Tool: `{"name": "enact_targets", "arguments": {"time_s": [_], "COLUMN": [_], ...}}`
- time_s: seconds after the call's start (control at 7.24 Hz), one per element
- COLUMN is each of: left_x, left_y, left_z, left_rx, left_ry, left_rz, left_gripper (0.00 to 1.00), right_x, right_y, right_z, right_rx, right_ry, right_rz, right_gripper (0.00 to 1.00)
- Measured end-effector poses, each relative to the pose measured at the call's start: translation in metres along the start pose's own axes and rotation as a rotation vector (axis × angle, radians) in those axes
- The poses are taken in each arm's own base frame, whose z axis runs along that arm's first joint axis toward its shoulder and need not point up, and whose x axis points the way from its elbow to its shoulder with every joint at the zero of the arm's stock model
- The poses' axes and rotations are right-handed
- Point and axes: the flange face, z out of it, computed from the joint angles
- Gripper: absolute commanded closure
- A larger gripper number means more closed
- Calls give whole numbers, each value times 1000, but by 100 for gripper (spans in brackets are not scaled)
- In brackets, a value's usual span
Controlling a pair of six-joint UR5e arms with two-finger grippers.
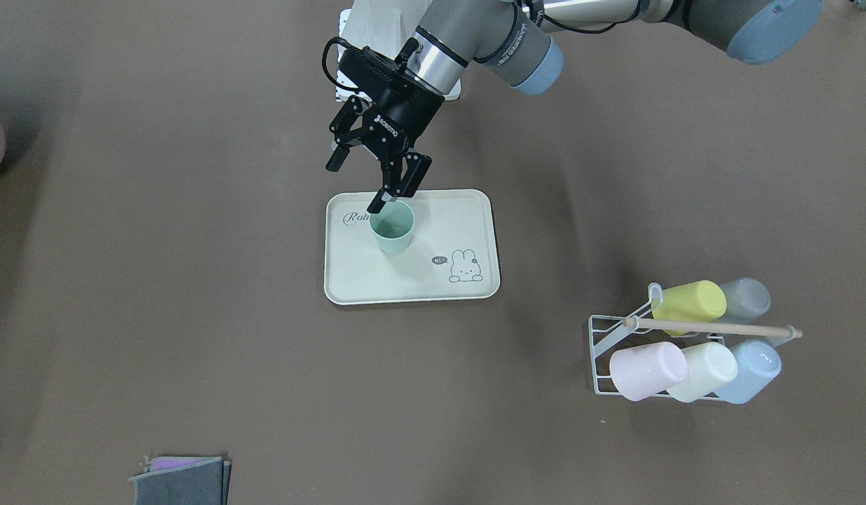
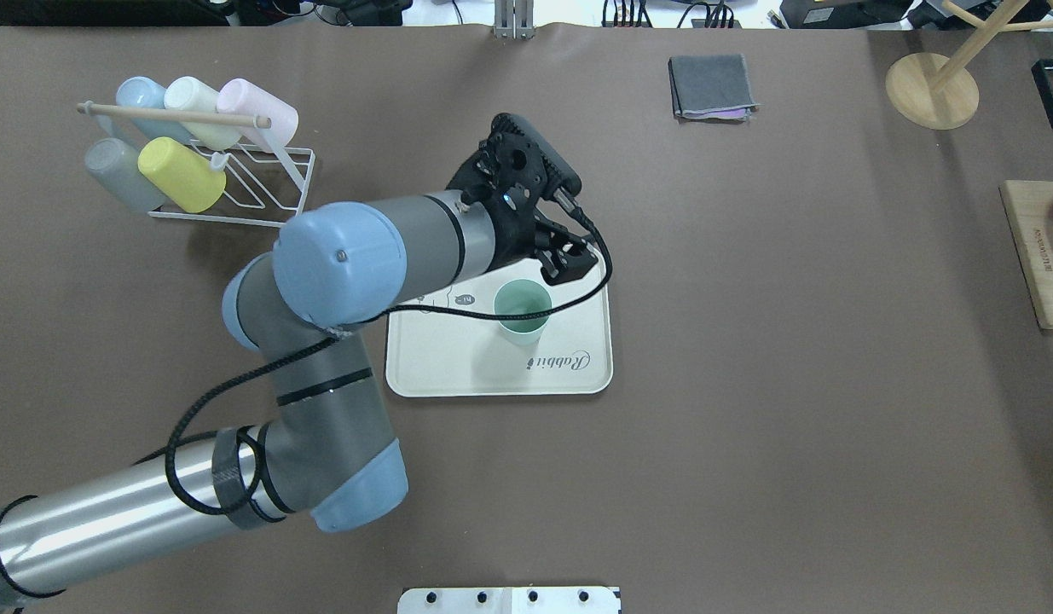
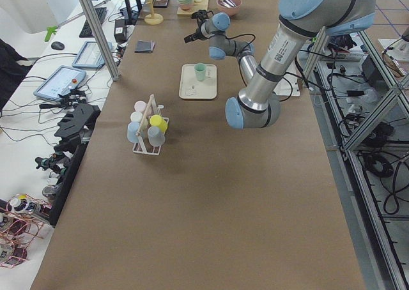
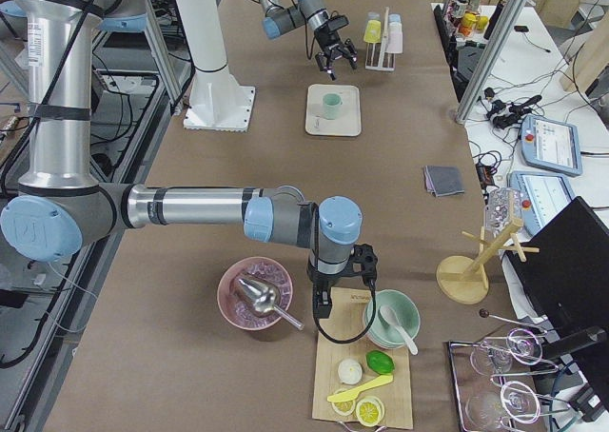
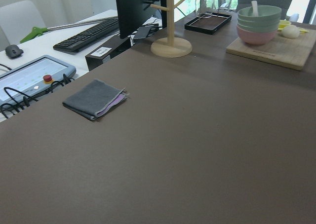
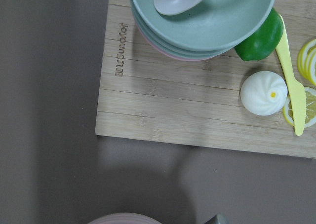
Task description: Pick up and place green cup on tray
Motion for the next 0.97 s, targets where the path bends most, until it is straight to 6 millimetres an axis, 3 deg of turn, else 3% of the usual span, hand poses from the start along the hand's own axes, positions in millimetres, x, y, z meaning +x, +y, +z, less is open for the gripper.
{"name": "enact_targets", "arguments": {"time_s": [0.14,0.28,0.41,0.55,0.83,0.97], "left_x": [-58,-132,-207,-271,-392,-462], "left_y": [-11,-20,-18,-1,82,124], "left_z": [-14,-35,-61,-85,-117,-140], "left_rx": [-64,-180,-306,-399,-561,-628], "left_ry": [-68,-118,-143,-176,-276,-304], "left_rz": [-14,-55,-134,-223,-407,-504], "left_gripper": [1,1,1,1,1,1], "right_x": [0,0,-1,-1,-1,-2], "right_y": [0,-1,-1,-2,-1,-2], "right_z": [0,-1,-1,-1,-2,-2], "right_rx": [0,1,2,3,3,4], "right_ry": [0,0,0,0,1,0], "right_rz": [0,0,0,0,1,3], "right_gripper": [0,0,0,0,0,0]}}
